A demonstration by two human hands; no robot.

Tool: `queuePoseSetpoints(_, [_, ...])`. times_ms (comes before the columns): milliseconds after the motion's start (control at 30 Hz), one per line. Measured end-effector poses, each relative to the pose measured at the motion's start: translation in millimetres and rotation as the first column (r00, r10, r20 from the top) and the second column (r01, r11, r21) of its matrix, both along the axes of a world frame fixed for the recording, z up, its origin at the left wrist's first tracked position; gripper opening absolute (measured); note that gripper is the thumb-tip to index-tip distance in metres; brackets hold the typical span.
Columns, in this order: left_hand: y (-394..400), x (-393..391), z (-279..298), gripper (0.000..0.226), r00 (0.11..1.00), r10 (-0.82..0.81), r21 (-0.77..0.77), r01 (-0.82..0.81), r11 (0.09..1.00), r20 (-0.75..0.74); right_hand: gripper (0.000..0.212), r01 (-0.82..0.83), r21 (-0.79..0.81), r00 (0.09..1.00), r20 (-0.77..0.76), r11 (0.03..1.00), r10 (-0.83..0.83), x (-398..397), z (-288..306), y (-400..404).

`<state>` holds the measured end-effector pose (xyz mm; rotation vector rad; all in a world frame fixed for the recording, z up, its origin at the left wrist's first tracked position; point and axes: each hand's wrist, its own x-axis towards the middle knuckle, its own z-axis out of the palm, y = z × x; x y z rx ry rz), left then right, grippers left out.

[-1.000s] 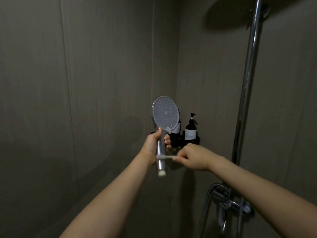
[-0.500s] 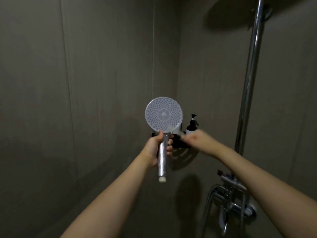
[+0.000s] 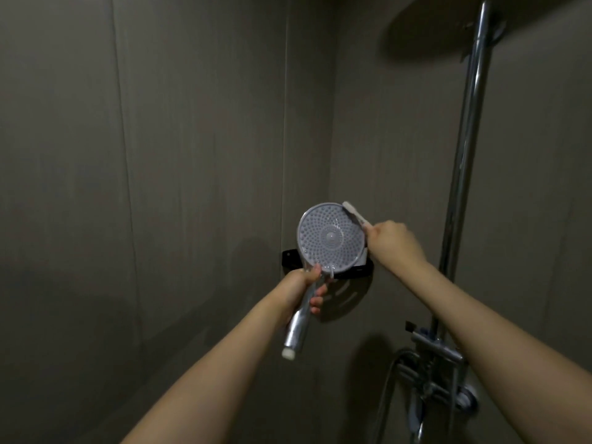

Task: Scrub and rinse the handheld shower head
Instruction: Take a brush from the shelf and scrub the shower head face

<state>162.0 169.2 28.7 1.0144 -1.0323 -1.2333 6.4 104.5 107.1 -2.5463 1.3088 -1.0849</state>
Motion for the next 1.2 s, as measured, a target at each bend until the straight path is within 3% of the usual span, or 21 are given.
queuePoseSetpoints(100, [-1,0,-2,0.032,1.000,0.005,0.011,-0.005,1.000,0.003,0.037,-0.096,0.003,0.992,-0.081,0.995,0.096,8,-9,5])
queuePoseSetpoints(267, [-4,10,-5,0.034,0.998,0.052,-0.008,-0.052,0.999,-0.036,0.042,0.044,0.053,0.998,-0.049,0.998,-0.041,-11,-8,-12])
queuePoseSetpoints(400, [-4,20,-2,0.036,0.988,0.037,-0.059,-0.046,0.997,-0.150,0.040,-0.020,0.048,0.984,-0.174,0.999,0.028,-3,-27,-5])
queuePoseSetpoints(500, [-4,27,3,0.038,0.981,0.039,-0.088,-0.056,0.995,-0.188,0.046,0.054,0.007,0.994,-0.096,0.999,-0.053,0,-22,-19])
queuePoseSetpoints(567, [-4,33,4,0.039,0.978,0.048,-0.103,-0.070,0.992,-0.205,0.046,0.014,-0.012,0.998,-0.068,1.000,-0.015,9,-19,-19])
queuePoseSetpoints(667, [-7,42,6,0.038,0.975,0.062,-0.128,-0.091,0.988,-0.213,0.040,-0.014,-0.038,0.988,-0.156,0.999,0.008,26,-23,-20])
queuePoseSetpoints(833, [-11,74,-1,0.039,0.964,0.122,-0.154,-0.161,0.975,-0.236,0.047,0.077,0.208,0.996,0.020,0.975,-0.083,35,-22,-58])
queuePoseSetpoints(1067, [-33,111,-17,0.038,0.962,0.130,-0.155,-0.170,0.973,-0.241,0.027,0.088,0.373,0.994,-0.090,0.924,-0.058,75,-30,-107])
queuePoseSetpoints(1200, [-64,128,-13,0.037,0.964,0.156,-0.173,-0.195,0.965,-0.216,0.021,0.081,0.457,0.994,0.022,0.885,-0.103,104,-35,-153])
